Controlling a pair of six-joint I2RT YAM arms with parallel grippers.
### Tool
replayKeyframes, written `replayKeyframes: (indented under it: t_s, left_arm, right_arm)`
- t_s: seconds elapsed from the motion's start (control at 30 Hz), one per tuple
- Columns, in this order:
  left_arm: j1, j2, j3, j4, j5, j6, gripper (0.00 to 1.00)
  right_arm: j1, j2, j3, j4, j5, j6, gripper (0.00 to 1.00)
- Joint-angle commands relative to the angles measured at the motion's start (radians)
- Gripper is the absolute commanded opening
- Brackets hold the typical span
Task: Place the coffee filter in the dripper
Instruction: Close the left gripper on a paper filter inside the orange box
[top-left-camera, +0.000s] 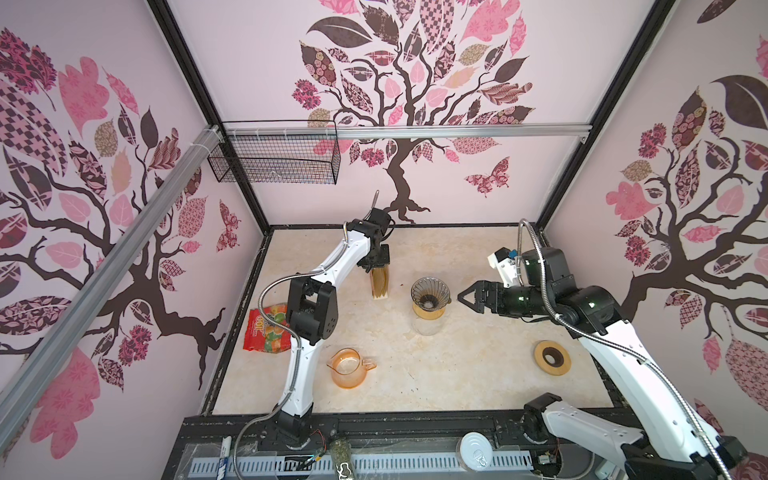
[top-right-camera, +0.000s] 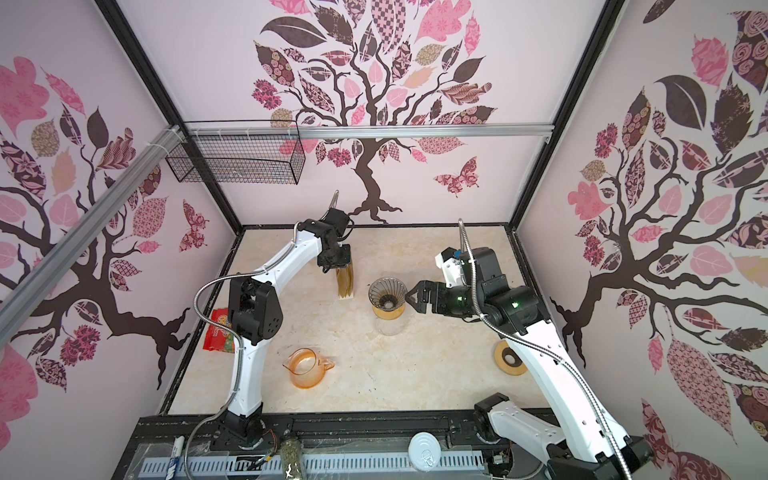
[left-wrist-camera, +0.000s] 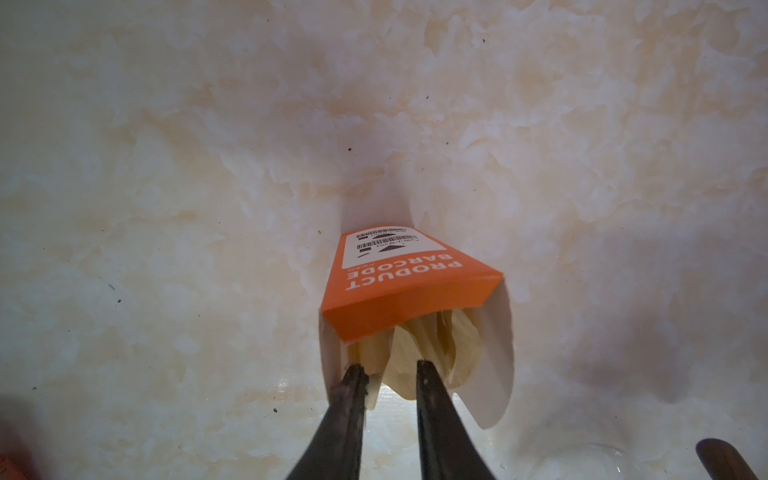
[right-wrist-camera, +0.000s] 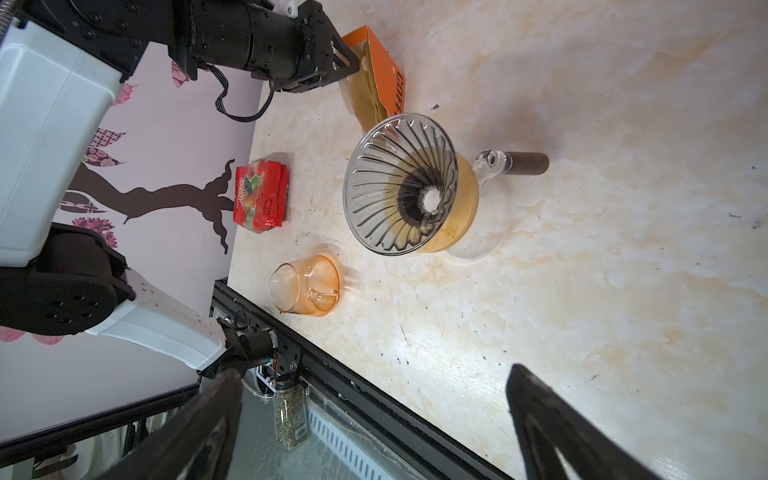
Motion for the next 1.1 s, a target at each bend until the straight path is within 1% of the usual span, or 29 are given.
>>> replayKeyframes:
  t_s: [0.0, 0.1, 0.2, 0.27, 0.4, 0.5, 0.6, 0.87, 1.07]
  left_arm:
    - [0.003, 0.015, 0.053, -0.02, -0.014, 0.02, 0.24]
    - [-0.001, 0.018, 0.052, -0.024, -0.01, 0.025, 0.24]
    - [-0.007, 0.019, 0.041, -0.027, -0.009, 0.026, 0.29]
    - [-0.009, 0.019, 0.029, -0.028, -0.011, 0.025, 0.29]
    - [-0.011, 0.008, 0.004, -0.018, -0.01, 0.016, 0.24]
    - [-0.012, 0.007, 0.005, -0.013, 0.002, 0.018, 0.25]
    - [-0.014, 0.011, 0.01, -0.021, -0.014, 0.016, 0.24]
    - [-0.014, 0.024, 0.013, -0.031, -0.041, 0.011, 0.16]
    - [-0.015, 0.032, 0.019, -0.034, -0.061, 0.011, 0.16]
  right_arm:
    - [0.003, -0.005, 0.005, -0.007, -0.004, 0.001, 1.0]
    - [0.002, -0.002, 0.007, -0.007, -0.008, -0.001, 1.0]
    - [0.003, 0.0, 0.003, -0.005, -0.008, -0.003, 1.0]
    - [0.003, 0.002, 0.004, -0.005, -0.011, -0.005, 1.0]
    - [0.003, 0.0, 0.004, -0.005, -0.01, -0.007, 1.0]
    - [0.003, 0.0, 0.002, -0.006, -0.011, -0.009, 1.0]
    - [0.003, 0.0, -0.002, -0.005, -0.011, -0.01, 1.0]
    - [0.003, -0.003, -0.006, -0.007, -0.006, -0.013, 1.0]
    - [0.003, -0.003, -0.006, -0.006, -0.006, -0.013, 1.0]
